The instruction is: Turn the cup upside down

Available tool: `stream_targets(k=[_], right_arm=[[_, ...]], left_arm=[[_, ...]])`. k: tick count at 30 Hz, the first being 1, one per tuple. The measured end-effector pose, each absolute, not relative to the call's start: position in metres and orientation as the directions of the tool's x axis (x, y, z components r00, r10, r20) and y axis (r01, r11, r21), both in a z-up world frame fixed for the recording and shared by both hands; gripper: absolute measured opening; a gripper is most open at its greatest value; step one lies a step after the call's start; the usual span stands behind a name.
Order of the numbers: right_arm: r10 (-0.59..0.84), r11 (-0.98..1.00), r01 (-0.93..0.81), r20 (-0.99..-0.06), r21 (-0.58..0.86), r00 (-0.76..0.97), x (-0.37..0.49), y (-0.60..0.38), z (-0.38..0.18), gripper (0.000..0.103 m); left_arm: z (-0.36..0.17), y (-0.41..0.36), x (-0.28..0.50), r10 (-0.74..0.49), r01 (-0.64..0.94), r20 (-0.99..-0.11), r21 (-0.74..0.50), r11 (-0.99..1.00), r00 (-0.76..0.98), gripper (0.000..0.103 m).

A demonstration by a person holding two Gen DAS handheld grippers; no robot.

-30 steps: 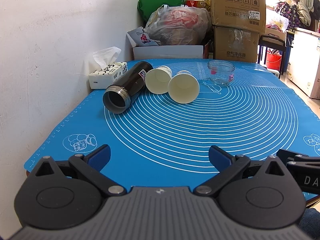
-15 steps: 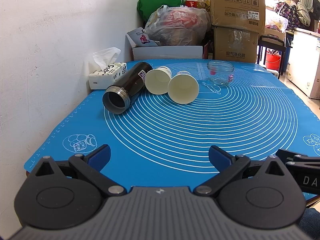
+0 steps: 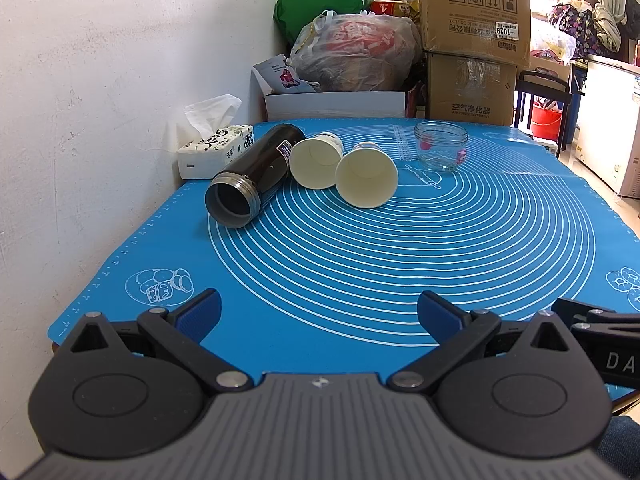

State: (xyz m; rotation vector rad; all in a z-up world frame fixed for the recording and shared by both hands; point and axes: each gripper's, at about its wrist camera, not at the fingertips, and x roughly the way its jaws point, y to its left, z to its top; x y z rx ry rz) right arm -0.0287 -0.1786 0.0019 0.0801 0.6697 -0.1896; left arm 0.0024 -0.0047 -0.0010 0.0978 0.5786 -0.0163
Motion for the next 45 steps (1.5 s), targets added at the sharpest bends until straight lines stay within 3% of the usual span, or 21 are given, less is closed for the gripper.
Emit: stream_targets(k=[31, 45], right_arm=[[-0.150, 0.979, 0.203, -0.628, 0.013, 0.763, -0.027, -0.180, 0.002, 0.103], [-0.062, 0.982, 0.164, -0.652, 0.096, 0.756, -0.008, -0.193, 0.012, 0.103]], left_arm=[[0.000, -0.006, 0.003, 0.015, 0.043, -0.548, 0.093, 0.995, 0.836, 0.103], [0.016, -0.009, 0.019, 0.003, 0.056, -0.531, 0.095, 0.994, 0.848, 0.103]])
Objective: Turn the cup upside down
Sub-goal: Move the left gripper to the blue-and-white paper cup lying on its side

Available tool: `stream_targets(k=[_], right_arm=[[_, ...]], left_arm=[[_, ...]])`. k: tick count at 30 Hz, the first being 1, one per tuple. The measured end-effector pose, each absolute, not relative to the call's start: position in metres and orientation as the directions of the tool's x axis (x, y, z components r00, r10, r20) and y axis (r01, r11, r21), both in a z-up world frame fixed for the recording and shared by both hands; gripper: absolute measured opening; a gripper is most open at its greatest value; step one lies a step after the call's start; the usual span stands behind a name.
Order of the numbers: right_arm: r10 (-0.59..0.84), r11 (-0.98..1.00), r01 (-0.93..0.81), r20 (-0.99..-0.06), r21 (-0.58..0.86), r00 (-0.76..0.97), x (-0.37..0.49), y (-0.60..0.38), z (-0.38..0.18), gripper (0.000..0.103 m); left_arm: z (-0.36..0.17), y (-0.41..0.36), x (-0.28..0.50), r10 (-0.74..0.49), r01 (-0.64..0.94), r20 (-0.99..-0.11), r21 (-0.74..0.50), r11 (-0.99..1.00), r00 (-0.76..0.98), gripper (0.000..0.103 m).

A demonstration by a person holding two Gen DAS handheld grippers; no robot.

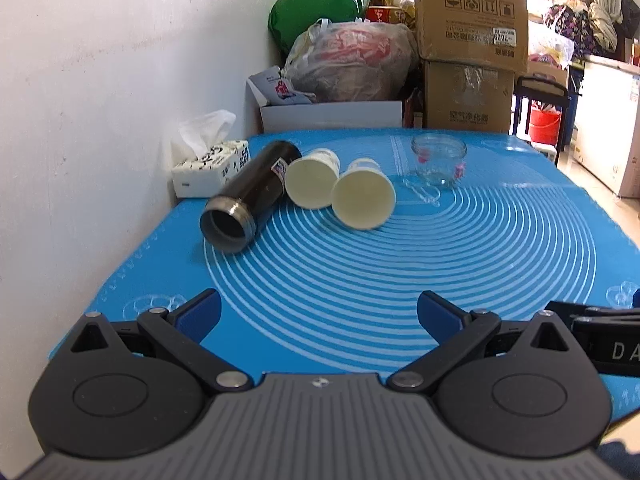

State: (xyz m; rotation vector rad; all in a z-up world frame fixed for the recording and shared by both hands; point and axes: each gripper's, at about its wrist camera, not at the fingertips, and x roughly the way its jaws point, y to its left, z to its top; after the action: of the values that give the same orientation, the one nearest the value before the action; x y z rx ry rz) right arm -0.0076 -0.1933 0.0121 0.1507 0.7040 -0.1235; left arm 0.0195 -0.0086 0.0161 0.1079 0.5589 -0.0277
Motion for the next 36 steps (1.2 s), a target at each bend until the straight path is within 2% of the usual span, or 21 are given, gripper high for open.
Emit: stream_targets(k=[12, 21, 31, 32, 34, 36], right_arm=[[-0.086, 0.983, 0.167, -0.629, 0.071, 0.773, 0.047, -0.222, 0.037, 0.103], [-0.107, 0.984, 0.175, -0.649, 0.041, 0.753, 0.089, -0.247, 0.025, 0.103], [-0.107, 0.989, 0.147, -0.646, 0.008, 0.756, 0.115, -0.253, 0.014, 0.103], [-0.103, 0.990, 0.144, -0.645, 0.010, 0.757, 0.116, -0.252, 0.014, 0.103], [-0.097, 0.990, 0.140, -0.650, 0.015, 0.754, 0.117, -0.251, 0.012, 0.103], [-0.095, 0.990, 0.137, -0.654, 0.014, 0.751, 0.118, -0.250, 0.010, 0.103]], left_arm=[[0.041, -0.031, 0.098, -0.021, 0.060, -0.533, 0.056, 0.997, 0.846, 0.103], [0.019, -0.047, 0.186, 0.003, 0.036, -0.599, 0.052, 0.998, 0.801, 0.103], [-0.011, -0.061, 0.233, 0.023, 0.031, -0.667, 0.070, 0.997, 0.745, 0.101], [-0.014, -0.061, 0.236, 0.027, 0.023, -0.675, 0.065, 0.998, 0.737, 0.100], [-0.020, -0.060, 0.241, 0.027, 0.016, -0.694, 0.056, 0.998, 0.719, 0.076], [-0.025, -0.059, 0.245, 0.006, 0.031, -0.720, 0.038, 0.999, 0.694, 0.071]])
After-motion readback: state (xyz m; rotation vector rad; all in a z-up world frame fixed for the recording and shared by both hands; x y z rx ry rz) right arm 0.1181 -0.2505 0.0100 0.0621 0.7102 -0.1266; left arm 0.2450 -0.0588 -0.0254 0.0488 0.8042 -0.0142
